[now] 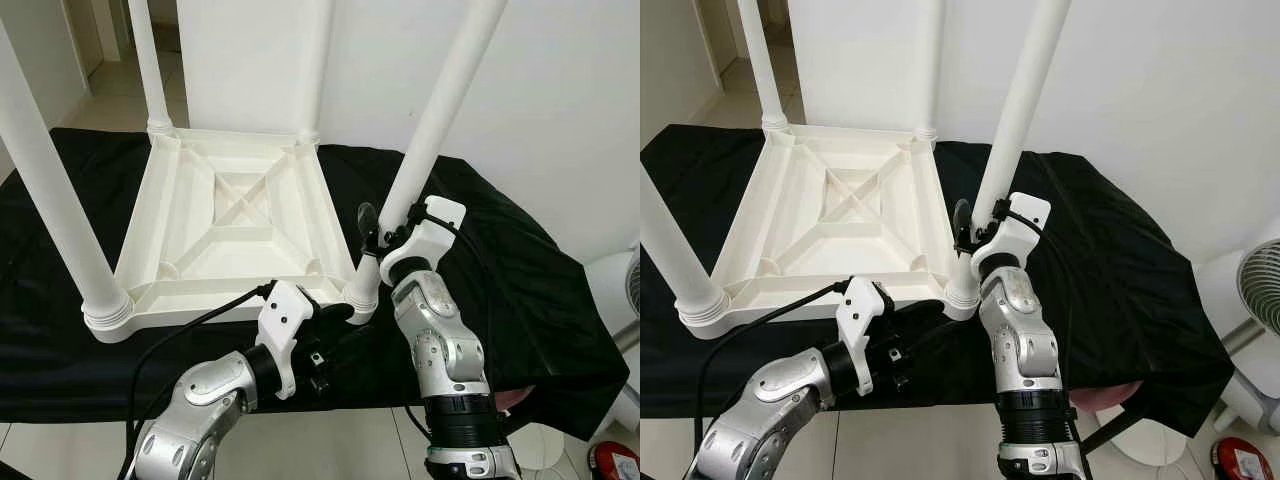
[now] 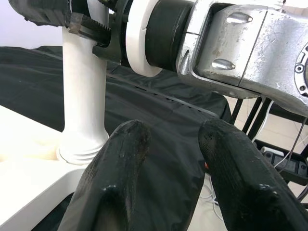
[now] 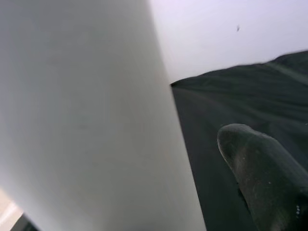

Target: Building children table

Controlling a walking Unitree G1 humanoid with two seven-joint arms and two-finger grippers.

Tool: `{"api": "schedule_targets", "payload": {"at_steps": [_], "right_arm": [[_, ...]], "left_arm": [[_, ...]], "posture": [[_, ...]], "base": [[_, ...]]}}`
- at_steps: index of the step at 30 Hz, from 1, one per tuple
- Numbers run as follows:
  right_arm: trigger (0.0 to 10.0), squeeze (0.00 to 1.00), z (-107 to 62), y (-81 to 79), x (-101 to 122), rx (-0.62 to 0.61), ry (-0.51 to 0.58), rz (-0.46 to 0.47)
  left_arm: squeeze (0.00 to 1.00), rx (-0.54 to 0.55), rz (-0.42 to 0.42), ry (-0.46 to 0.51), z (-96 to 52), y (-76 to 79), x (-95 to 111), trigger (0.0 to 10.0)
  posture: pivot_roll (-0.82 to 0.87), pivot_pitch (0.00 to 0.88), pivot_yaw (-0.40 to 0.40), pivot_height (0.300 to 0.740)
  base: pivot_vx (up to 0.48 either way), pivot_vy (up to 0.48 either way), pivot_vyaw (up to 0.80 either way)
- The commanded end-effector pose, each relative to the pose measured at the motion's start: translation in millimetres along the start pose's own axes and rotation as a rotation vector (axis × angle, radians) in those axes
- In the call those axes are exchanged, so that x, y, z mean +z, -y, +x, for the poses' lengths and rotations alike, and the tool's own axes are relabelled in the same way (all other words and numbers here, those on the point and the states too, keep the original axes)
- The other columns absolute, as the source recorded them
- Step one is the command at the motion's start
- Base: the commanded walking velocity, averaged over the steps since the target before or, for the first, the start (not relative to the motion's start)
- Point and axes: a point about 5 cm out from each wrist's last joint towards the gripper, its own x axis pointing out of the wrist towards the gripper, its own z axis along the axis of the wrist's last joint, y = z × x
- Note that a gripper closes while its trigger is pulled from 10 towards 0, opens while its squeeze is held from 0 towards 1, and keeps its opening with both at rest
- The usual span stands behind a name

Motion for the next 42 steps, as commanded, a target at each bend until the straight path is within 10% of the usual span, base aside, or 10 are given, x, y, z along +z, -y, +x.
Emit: {"api": "schedule_targets", "payload": {"at_steps": [1, 24, 42], "right_arm": [[10.0, 0.00, 3.6, -8.6, -6.6, -0.013, -0.039, 0.126], [10.0, 0.00, 0.5, -21.1, -26.7, 0.205, -0.246, 0.617], [10.0, 0.00, -12.5, 8.4, -6.8, 0.363, -0.095, 1.077]], "left_arm": [[0.00, 0.041, 0.004, 0.007, 4.4, 0.2, 3.6, 10.0], [0.00, 0.019, 0.008, 0.028, 14.3, 4.5, 17.8, 10.0], [0.00, 0.009, 0.049, -0.010, 7.6, 2.3, 21.9, 10.0]], "posture": [[0.01, 0.000, -0.109, 0.740], [0.01, 0.000, -0.116, 0.740], [0.00, 0.000, -0.115, 0.740]], "base": [[0.000, 0.000, 0.00], [0.000, 0.000, 0.00], [0.000, 0.000, 0.00]]}}
